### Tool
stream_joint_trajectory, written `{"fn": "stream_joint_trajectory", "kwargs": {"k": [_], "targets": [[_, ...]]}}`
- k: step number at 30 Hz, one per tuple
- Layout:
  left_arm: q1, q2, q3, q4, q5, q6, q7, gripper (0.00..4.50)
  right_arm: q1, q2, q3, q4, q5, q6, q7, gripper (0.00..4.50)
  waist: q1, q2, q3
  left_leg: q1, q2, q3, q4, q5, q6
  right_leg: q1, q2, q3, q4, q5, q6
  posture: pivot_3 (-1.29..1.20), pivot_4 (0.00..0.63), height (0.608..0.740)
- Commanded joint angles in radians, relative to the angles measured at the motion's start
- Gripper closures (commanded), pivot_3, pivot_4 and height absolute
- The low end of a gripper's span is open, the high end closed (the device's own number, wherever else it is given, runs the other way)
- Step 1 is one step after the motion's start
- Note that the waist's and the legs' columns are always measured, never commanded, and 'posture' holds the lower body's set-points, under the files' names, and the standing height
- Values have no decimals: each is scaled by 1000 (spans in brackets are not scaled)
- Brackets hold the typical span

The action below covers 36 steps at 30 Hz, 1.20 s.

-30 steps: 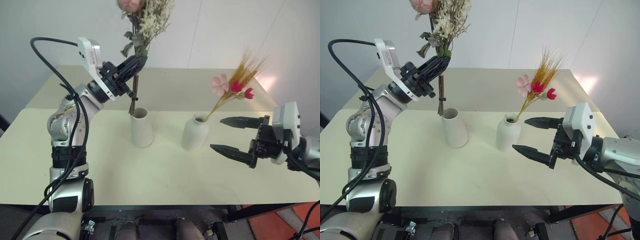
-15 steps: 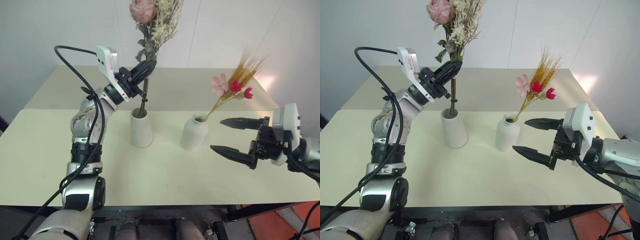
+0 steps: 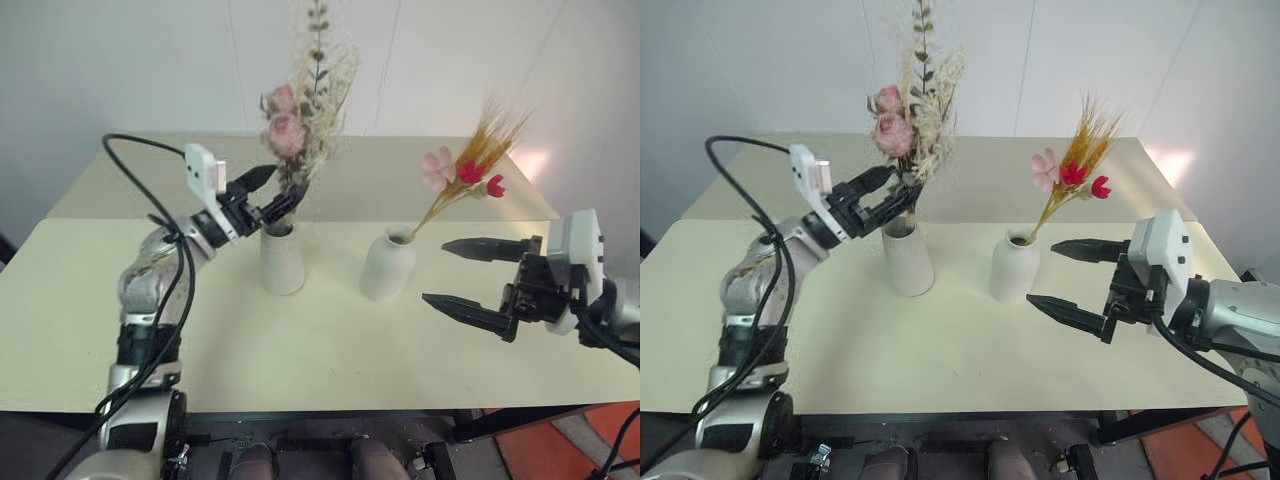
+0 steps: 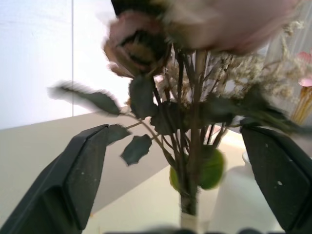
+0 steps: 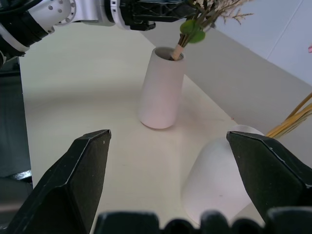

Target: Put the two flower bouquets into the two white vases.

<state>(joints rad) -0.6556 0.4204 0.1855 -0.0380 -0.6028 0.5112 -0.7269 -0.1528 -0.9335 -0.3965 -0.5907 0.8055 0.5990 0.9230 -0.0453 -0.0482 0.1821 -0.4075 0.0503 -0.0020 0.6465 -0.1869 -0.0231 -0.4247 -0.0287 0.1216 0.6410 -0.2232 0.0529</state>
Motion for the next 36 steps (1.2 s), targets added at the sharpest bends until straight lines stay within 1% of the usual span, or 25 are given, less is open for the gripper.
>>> {"fn": "stream_joint_trajectory", "kwargs": {"k": [1, 4, 7, 8, 11, 13, 16, 18, 24, 27, 30, 36], "targets": [[96, 61, 71, -188, -66, 74, 46, 11, -9, -18, -26, 0, 6, -18, 17, 0, -3, 0, 0, 0, 0, 0, 0, 0, 0, 0, 0, 0, 0, 0, 0, 0, 150, 740], [200, 118, 125, -279, -99, 121, 65, 11, -16, -17, -15, 10, 1, -20, 24, 0, -2, 0, 0, 1, 0, 0, 0, 0, 0, 0, 0, 0, 0, 0, -1, 0, 150, 740], [300, 200, 195, -343, -128, 154, 50, 11, -26, -18, -4, 22, -1, -21, 37, 0, -4, 0, 0, 1, 1, 0, 0, 0, 0, 0, 0, 0, 0, -1, -1, 0, 150, 740], [332, 237, 216, -360, -137, 160, 28, 11, -30, -19, 0, 27, -3, -22, 41, 0, -4, 0, 0, 1, 1, 0, 0, 0, 0, 0, 0, 0, 0, -1, -1, 0, 150, 740], [416, 350, 290, -389, -162, 165, -54, 11, -41, -22, 8, 45, -9, -23, 53, 0, -4, 0, 0, 1, 1, 0, -1, 0, 0, -1, 0, 0, 0, -5, -8, 0, 150, 740], [459, 417, 336, -395, -172, 159, -109, 11, -49, -24, 13, 59, -13, -24, 60, 0, -2, 0, 0, 1, 1, 1, -1, 0, 0, -1, 0, 0, 0, -5, -9, 0, 150, 740], [506, 495, 402, -400, -186, 149, -186, 11, -63, -29, 18, 85, -22, -23, 69, 0, 0, 0, 0, 1, 1, 1, -1, 0, 0, -1, -1, -1, -1, -6, -10, 0, 150, 740], [523, 526, 439, -410, -214, 160, -218, 11, -74, -26, 12, 102, -8, -13, 68, 0, 0, 0, 0, 1, 1, 1, -1, 0, 0, -2, -2, -1, -1, -6, -11, 0, 150, 740], [527, 569, 477, -435, -262, 175, -229, 11, -93, -32, 7, 129, 3, 9, 53, 0, -1, 0, 0, 0, 1, 2, -2, 0, 0, -3, -2, -1, -1, -7, -12, 0, 150, 740], [513, 555, 466, -436, -263, 168, -188, 11, -67, -29, 3, 127, -12, 23, 27, 0, -1, 0, 0, 0, 1, 2, -2, 0, 0, -3, -2, -1, -1, -7, -12, 0, 150, 740], [514, 548, 459, -459, -286, 179, -152, 11, -60, -26, -17, 125, 21, 63, -2, 0, -1, 0, 0, 0, 1, 2, -2, 0, 0, -3, -2, -1, -1, -7, -11, 0, 150, 740], [509, 539, 432, -487, -322, 189, -101, 11, -26, -42, -42, 135, -3, 52, 13, 0, -1, 0, 0, 0, 1, 2, -2, 0, 0, -3, -2, -1, -1, -7, -11, 0, 150, 740]]}}
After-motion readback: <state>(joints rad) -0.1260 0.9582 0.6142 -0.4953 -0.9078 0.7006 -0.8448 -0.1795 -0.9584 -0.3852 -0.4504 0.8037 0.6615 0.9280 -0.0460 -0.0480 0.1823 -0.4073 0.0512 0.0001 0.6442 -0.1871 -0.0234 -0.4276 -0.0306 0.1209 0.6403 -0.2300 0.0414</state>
